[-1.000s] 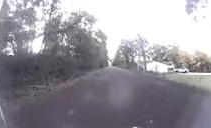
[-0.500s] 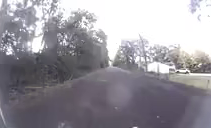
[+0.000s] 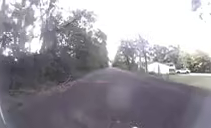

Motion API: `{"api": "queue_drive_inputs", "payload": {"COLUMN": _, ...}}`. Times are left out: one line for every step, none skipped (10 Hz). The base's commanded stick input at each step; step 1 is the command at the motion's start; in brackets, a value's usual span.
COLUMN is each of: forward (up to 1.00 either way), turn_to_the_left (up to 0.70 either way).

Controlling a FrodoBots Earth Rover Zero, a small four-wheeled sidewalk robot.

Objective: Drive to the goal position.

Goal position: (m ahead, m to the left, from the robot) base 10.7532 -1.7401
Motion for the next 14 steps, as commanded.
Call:
{"api": "queue_drive_inputs", "payload": {"forward": 0.7, "turn_to_the_left": 0.0}}
{"api": "queue_drive_inputs", "payload": {"forward": 0.7, "turn_to_the_left": 0.0}}
{"api": "queue_drive_inputs", "payload": {"forward": 0.7, "turn_to_the_left": 0.0}}
{"api": "queue_drive_inputs", "payload": {"forward": 0.7, "turn_to_the_left": 0.0}}
{"api": "queue_drive_inputs", "payload": {"forward": 0.7, "turn_to_the_left": 0.0}}
{"api": "queue_drive_inputs", "payload": {"forward": 0.7, "turn_to_the_left": 0.0}}
{"api": "queue_drive_inputs", "payload": {"forward": 0.7, "turn_to_the_left": 0.0}}
{"api": "queue_drive_inputs", "payload": {"forward": 0.7, "turn_to_the_left": 0.0}}
{"api": "queue_drive_inputs", "payload": {"forward": 0.7, "turn_to_the_left": 0.0}}
{"api": "queue_drive_inputs", "payload": {"forward": 0.7, "turn_to_the_left": 0.0}}
{"api": "queue_drive_inputs", "payload": {"forward": 0.7, "turn_to_the_left": 0.0}}
{"api": "queue_drive_inputs", "payload": {"forward": 0.7, "turn_to_the_left": 0.0}}
{"api": "queue_drive_inputs", "payload": {"forward": 0.7, "turn_to_the_left": 0.0}}
{"api": "queue_drive_inputs", "payload": {"forward": 0.7, "turn_to_the_left": 0.0}}
